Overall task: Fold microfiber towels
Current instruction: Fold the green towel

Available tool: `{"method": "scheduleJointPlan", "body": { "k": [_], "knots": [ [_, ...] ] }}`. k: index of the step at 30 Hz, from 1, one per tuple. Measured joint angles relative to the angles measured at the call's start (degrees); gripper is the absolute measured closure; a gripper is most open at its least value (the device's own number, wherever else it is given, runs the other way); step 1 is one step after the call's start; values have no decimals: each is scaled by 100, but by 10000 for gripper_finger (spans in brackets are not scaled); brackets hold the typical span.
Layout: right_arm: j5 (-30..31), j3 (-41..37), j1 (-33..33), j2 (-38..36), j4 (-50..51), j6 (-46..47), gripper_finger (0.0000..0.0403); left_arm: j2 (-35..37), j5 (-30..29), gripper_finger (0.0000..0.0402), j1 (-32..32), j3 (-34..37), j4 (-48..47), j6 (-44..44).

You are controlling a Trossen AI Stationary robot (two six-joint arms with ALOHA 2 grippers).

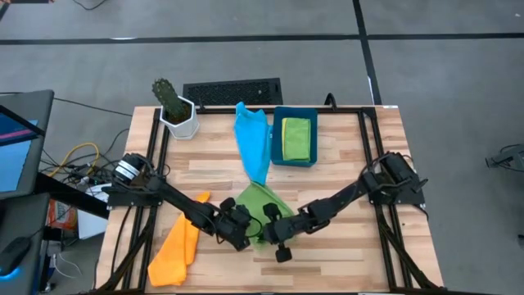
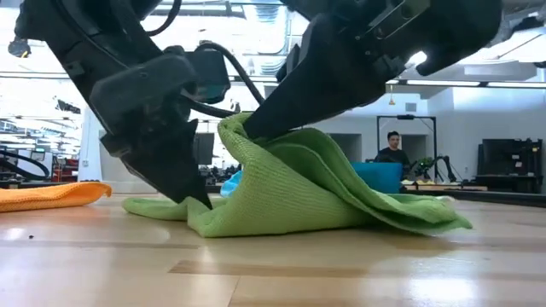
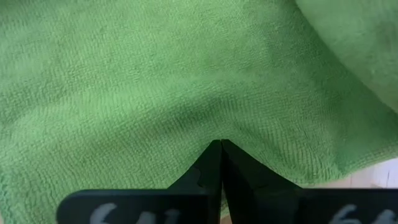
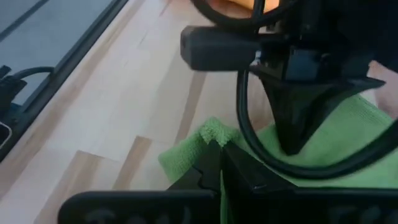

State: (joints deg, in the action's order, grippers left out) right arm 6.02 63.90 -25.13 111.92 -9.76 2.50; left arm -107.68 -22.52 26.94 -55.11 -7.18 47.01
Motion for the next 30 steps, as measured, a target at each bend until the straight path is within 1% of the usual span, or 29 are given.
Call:
{"method": "scheduleJointPlan", "body": {
  "k": [6, 9, 11, 13, 15, 22, 30],
  "knots": [
    [-141, 0, 100, 0, -13, -1, 371, -13, -175, 402, 4, 4, 53, -14],
    [-147, 19, 123, 185, -192, 33, 372, -15, -177, 402, -37, 7, 65, -42],
    [-155, -18, 108, 256, -129, 33, 374, -15, -174, 402, -68, 7, 65, -40],
    [-131, 71, 99, 439, -368, 35, 375, 24, -177, 401, -73, 11, 45, -20],
    [-111, 81, 111, 470, -208, 6, 374, 55, -177, 401, -88, 17, 37, -20],
    [-93, 365, 324, 700, -252, 9, 373, 140, -65, 401, -90, 17, -31, -22],
    [-169, 439, 470, 849, -300, 46, 371, 140, -109, 401, -113, 15, 2, -38]
  ]
}}
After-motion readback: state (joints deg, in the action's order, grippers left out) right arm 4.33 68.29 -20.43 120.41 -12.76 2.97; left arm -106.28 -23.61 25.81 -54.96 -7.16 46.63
